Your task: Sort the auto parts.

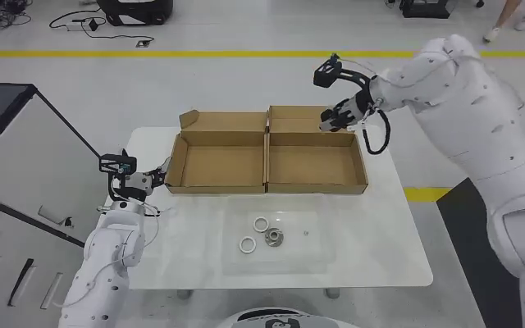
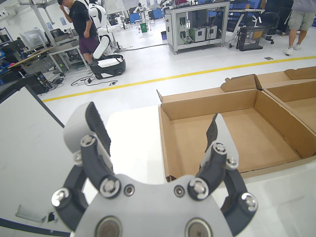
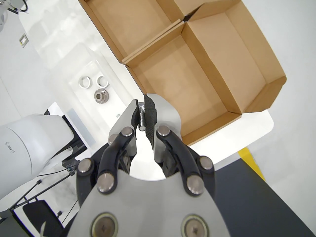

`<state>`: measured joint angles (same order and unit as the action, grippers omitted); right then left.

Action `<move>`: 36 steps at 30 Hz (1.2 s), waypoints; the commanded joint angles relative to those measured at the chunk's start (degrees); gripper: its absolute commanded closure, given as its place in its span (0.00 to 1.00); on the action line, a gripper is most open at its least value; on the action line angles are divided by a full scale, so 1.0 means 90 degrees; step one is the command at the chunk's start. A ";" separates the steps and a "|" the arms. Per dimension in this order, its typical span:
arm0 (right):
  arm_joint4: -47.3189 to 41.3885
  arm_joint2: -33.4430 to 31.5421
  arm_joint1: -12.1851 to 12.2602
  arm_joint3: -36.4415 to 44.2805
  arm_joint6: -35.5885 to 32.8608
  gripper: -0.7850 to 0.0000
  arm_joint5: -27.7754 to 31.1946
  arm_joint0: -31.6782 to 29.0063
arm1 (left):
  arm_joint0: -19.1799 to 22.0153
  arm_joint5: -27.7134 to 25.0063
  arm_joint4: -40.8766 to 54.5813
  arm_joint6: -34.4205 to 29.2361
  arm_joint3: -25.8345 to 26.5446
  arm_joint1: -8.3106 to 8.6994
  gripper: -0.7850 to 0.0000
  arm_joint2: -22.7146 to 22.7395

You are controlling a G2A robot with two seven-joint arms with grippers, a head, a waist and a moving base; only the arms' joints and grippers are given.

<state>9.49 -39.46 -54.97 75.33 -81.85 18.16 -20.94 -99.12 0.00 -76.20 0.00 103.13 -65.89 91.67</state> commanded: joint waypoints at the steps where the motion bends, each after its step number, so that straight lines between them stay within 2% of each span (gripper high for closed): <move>1: 0.0098 0.0264 -0.0117 -0.0262 -0.0034 1.00 -0.0020 0.0105 | 0.0000 0.0000 0.0000 0.0000 0.0000 0.0000 0.00 0.0000; 18: 0.1018 0.1815 -0.1149 -0.2310 0.0122 1.00 0.0209 0.0620 | 0.0000 0.0000 0.0000 0.0000 0.0000 0.0000 0.00 0.0000; 31: 0.2202 0.2481 -0.1762 -0.3760 0.0645 1.00 0.0460 0.0670 | 0.0000 0.0000 0.0000 0.0000 0.0000 0.0000 0.00 0.0000; 36: 0.2254 0.2543 -0.1945 -0.4261 0.0889 1.00 0.0570 0.0559 | 0.0000 0.0000 0.0000 0.0000 0.0000 0.0000 0.00 0.0000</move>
<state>29.88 -16.58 -72.15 37.83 -74.26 23.13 -15.76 -99.12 0.00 -76.20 0.00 103.13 -65.89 91.67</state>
